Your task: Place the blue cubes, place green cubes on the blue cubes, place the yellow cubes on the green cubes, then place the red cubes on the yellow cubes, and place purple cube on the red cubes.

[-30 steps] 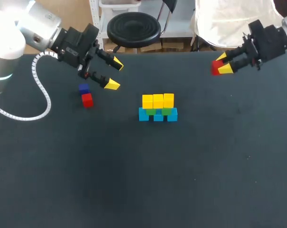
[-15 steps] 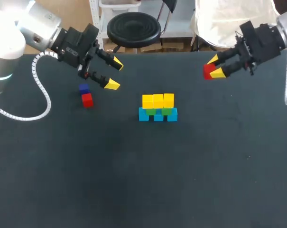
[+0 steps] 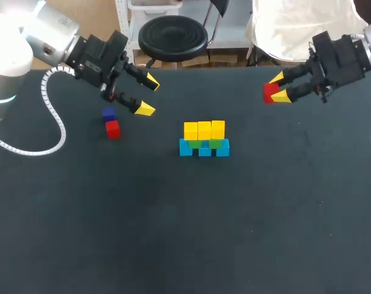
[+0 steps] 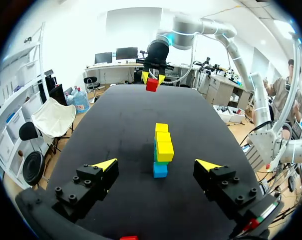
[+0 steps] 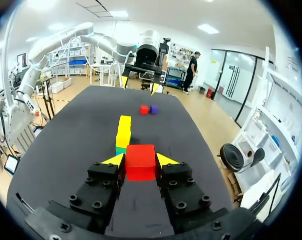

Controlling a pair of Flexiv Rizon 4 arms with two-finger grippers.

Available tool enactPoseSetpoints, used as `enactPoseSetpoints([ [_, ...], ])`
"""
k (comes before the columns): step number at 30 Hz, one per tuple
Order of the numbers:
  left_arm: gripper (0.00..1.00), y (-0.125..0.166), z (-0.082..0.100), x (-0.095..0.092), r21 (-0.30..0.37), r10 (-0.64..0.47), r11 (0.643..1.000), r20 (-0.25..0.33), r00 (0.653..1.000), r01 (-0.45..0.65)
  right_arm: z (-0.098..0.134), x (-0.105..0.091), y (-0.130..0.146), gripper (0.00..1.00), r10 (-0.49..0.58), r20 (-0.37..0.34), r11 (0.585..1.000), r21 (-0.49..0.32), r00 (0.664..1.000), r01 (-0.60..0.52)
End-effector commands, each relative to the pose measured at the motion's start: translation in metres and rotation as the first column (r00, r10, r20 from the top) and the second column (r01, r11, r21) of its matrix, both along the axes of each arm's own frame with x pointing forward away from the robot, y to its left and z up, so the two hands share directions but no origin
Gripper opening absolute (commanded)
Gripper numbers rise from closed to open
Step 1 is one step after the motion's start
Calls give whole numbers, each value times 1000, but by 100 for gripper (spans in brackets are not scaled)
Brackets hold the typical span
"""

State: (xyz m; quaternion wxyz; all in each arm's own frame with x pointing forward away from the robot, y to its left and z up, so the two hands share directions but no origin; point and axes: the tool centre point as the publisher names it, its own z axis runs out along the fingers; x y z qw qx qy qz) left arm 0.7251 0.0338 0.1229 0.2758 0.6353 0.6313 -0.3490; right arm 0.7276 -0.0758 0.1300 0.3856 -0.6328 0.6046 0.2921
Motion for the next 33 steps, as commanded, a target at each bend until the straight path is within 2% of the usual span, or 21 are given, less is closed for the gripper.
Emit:
enactPoseSetpoints([
  [1,100,0,0,-1,-1,2,1000,3,1000,-2,3,-10,11,0,-7,-9,1000,21,1000,7],
  [6,100,0,0,-1,-1,2,1000,3,1000,-2,22,-27,28,0,-31,9,998,49,999,31],
  [11,100,0,0,-1,-1,2,1000,3,1000,-2,28,-35,37,0,-95,-54,990,96,994,100],
  [14,100,0,0,-1,-1,2,1000,3,1000,-2,29,-38,44,0,-99,-73,986,125,992,108],
  [27,100,0,0,-1,-1,2,1000,3,1000,-2,25,-36,86,0,-40,-89,994,99,995,49],
  [33,100,0,0,-1,-1,2,1000,3,1000,-2,25,-36,86,0,-40,-89,994,99,995,49],
])
